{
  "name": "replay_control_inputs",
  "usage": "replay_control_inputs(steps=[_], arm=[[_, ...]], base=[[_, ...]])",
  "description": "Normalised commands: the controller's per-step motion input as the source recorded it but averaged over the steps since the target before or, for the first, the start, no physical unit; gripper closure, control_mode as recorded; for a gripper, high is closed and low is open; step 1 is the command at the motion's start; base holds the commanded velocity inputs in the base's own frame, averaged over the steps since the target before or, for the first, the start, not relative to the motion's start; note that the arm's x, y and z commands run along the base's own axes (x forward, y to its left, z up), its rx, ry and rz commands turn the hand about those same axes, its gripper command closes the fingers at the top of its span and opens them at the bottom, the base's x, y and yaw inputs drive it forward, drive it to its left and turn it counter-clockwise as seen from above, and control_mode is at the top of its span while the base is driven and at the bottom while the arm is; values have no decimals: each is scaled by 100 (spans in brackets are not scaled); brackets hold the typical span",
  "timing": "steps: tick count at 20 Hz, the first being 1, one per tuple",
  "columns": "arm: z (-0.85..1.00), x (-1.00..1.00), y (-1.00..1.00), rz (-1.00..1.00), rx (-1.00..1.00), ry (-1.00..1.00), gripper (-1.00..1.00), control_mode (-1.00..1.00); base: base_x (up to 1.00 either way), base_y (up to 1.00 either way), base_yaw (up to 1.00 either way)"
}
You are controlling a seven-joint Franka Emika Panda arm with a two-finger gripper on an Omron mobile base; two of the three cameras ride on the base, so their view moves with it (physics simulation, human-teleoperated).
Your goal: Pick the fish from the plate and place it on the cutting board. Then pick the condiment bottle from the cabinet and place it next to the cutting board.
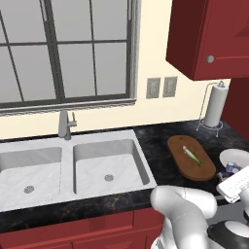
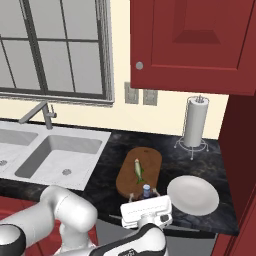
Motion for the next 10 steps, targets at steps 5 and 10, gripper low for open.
replay_control_inputs(steps=[5, 10], arm=[[19, -1, 0, 0, 0, -3, -100, -100], [47, -3, 0, 0, 2, -3, -100, -100]], base=[[0, 0, 0], [0, 0, 0]])
